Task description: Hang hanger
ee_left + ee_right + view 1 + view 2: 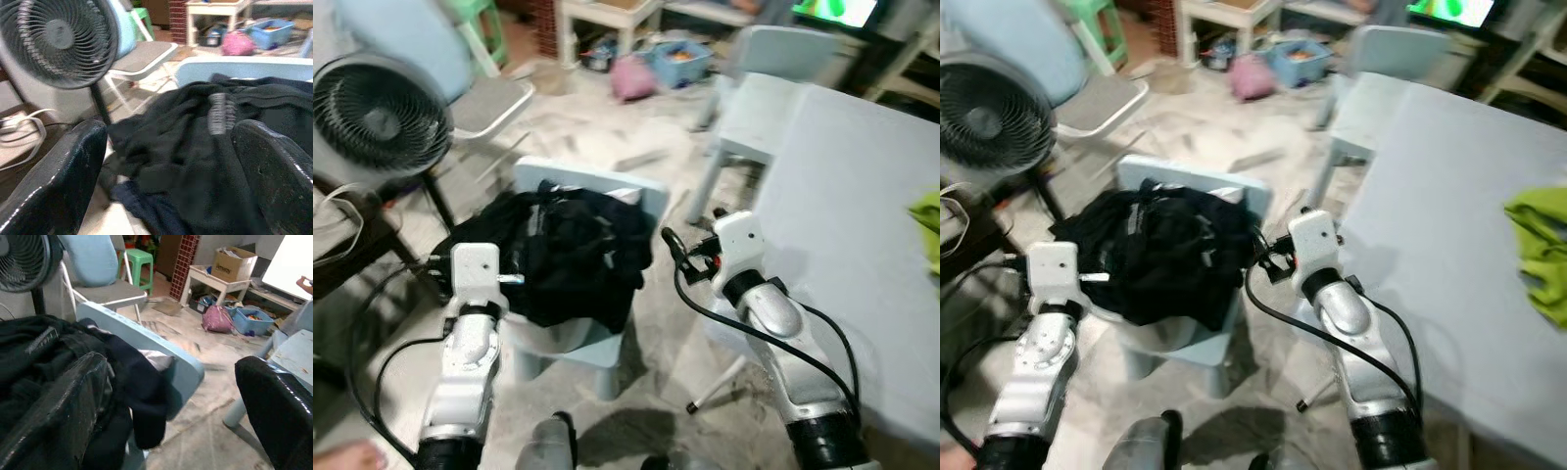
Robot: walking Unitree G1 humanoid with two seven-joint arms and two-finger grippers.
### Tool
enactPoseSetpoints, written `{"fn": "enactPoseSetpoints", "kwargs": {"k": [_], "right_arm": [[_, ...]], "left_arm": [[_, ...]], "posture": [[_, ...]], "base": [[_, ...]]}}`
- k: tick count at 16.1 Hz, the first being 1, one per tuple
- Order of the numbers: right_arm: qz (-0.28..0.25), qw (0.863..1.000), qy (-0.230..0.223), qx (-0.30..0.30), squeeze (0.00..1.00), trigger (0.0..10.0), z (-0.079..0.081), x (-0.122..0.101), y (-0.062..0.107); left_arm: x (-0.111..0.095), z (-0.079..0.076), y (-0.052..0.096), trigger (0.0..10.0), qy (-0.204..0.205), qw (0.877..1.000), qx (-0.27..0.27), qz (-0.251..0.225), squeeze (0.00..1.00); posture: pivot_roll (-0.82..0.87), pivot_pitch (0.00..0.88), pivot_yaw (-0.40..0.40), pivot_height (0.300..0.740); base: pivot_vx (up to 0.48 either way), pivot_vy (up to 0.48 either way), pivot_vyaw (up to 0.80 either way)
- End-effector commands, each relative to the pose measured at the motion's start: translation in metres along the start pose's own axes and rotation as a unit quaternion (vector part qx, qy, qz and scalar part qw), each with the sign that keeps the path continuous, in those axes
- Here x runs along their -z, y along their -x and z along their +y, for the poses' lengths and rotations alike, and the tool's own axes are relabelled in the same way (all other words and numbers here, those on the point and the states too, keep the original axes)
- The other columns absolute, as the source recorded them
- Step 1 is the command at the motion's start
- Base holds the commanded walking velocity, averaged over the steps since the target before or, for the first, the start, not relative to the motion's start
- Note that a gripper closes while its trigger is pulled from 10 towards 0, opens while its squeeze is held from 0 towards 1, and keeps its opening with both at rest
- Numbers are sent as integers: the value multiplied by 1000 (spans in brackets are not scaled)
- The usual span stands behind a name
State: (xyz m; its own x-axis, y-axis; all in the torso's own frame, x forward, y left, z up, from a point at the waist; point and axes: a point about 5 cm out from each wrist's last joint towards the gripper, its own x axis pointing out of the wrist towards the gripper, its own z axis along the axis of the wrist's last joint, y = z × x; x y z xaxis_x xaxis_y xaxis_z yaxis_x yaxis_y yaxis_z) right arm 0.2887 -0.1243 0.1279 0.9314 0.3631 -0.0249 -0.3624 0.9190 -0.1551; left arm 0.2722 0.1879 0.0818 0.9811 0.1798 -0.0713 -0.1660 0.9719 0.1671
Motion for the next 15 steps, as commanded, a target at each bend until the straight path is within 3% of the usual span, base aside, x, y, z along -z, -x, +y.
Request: {"fn": "enactPoseSetpoints", "kwargs": {"k": [1, 9, 15], "right_arm": [[2, 1000, -5, 15, 0, 10000, -7, 2, 4], [-1, 1000, -8, 31, 0, 10000, -7, 4, 3], [-14, 1000, 13, 24, 0, 10000, -15, -5, 17]], "left_arm": [[-4, -5, -3, 10000, 1, 1000, 5, -9, 0], [-1, -6, -7, 10000, 4, 1000, 4, 0, 0], [8, -21, -22, 10000, 36, 997, 36, 50, 0]], "posture": [[-7, 95, -56, 740], [3, 90, -55, 740], [-48, 126, -68, 740]], "base": [[0, 0, 0], [0, 0, 0], [0, 0, 0]]}}
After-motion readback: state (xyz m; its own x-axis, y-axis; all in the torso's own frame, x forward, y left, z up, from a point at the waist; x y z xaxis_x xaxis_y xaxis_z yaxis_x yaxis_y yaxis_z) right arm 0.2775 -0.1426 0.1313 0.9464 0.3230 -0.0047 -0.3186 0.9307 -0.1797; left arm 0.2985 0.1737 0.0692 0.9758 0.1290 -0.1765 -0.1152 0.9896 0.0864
